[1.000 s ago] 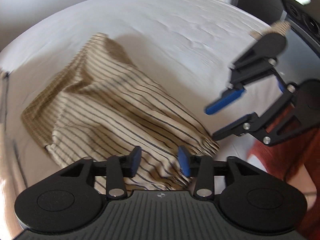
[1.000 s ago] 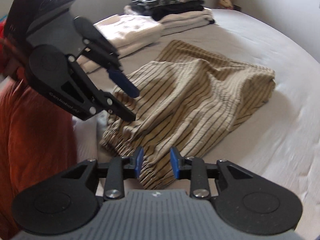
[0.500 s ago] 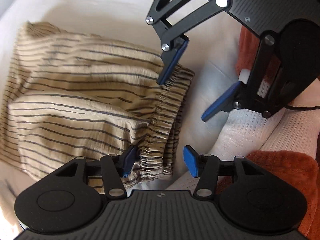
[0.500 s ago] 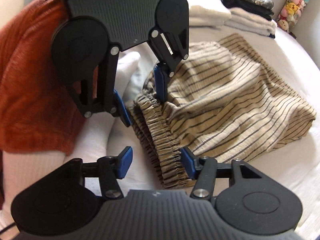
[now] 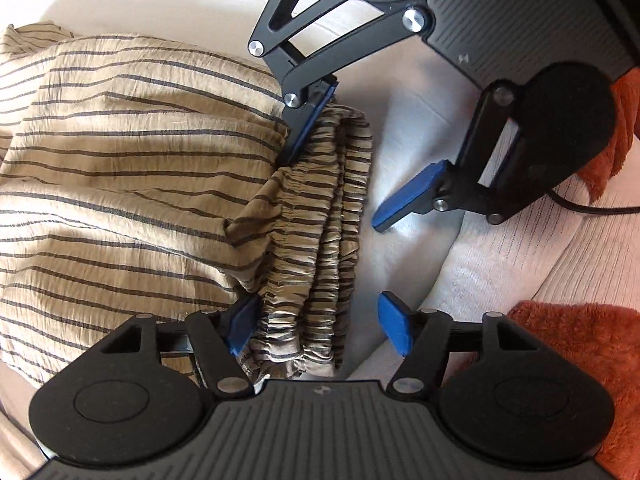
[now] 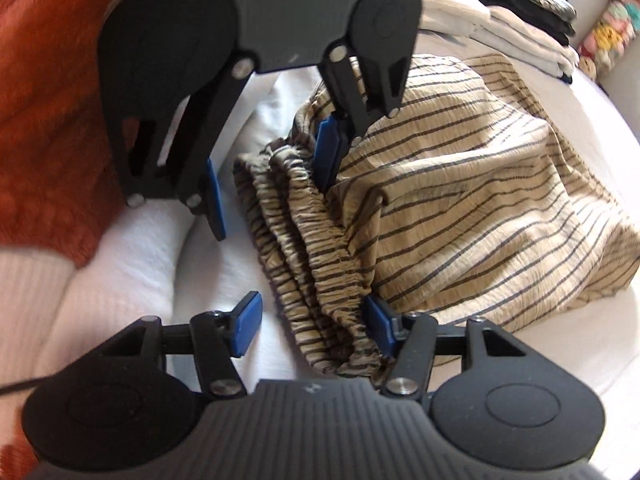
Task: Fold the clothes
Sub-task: 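Grasp the elastic waistband with the left gripper while the right gripper pinches beside it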
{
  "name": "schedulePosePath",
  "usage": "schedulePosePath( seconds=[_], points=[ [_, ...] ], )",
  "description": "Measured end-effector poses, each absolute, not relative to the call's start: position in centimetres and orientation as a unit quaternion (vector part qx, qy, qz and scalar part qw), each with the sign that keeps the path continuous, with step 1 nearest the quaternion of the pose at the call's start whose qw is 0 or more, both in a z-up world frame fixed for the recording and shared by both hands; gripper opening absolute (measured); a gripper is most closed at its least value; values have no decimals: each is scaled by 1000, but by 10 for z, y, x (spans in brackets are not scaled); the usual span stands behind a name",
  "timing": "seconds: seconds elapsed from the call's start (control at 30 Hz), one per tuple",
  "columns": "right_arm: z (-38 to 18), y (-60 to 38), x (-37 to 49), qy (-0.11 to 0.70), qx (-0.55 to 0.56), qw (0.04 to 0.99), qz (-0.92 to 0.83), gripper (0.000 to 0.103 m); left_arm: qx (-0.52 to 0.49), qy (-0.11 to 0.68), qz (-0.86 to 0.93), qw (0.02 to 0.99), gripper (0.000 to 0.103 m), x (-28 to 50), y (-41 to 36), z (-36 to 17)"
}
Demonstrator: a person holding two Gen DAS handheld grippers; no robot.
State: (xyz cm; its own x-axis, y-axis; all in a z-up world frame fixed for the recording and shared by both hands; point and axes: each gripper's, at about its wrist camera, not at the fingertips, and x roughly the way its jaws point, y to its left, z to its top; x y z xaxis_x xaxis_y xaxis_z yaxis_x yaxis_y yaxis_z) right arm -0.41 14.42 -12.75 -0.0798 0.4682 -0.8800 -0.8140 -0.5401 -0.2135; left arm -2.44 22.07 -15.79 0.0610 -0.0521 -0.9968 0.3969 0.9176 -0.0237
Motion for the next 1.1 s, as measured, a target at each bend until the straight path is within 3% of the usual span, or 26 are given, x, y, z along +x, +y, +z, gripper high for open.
schedulePosePath(
  seconds=[0.1, 0.2, 0.33, 0.4, 0.5, 0.6, 0.73, 0.8, 0.97, 1.03, 1.1],
  points=[
    [-130, 144, -8, 156, -516, 452, 710, 56, 121, 667, -158, 718, 78, -29, 224, -159],
    [-127, 146, -3, 162, -502, 477, 703, 35, 129, 665, -157, 718, 78, -35, 223, -160],
    [-116, 155, 19, 236, -440, 506, 704, 28, 149, 663, -149, 719, 75, -44, 221, -162],
    [-112, 158, 27, 260, -416, 514, 704, 27, 161, 659, -132, 723, 55, -48, 221, -161],
    [-109, 158, 31, 271, -400, 520, 704, 27, 150, 653, -106, 735, 35, -54, 230, -156],
    [-107, 150, 27, 248, -411, 520, 706, 30, 142, 646, -96, 744, 29, -64, 236, -150],
    [-109, 139, 17, 187, -449, 516, 706, 47, 131, 635, -83, 757, 25, -76, 243, -142],
    [-111, 134, 8, 153, -473, 514, 699, 49, 116, 628, -76, 766, 22, -80, 248, -135],
    [-113, 119, -5, 71, -507, 540, 668, 44, 119, 608, -71, 782, 20, -100, 250, -113],
    [-107, 109, -7, 42, -509, 554, 657, 32, 127, 599, -69, 787, 20, -108, 249, -105],
    [-98, 104, -7, 28, -496, 568, 656, 28, 138, 590, -66, 793, 20, -108, 244, -96]
  ],
)
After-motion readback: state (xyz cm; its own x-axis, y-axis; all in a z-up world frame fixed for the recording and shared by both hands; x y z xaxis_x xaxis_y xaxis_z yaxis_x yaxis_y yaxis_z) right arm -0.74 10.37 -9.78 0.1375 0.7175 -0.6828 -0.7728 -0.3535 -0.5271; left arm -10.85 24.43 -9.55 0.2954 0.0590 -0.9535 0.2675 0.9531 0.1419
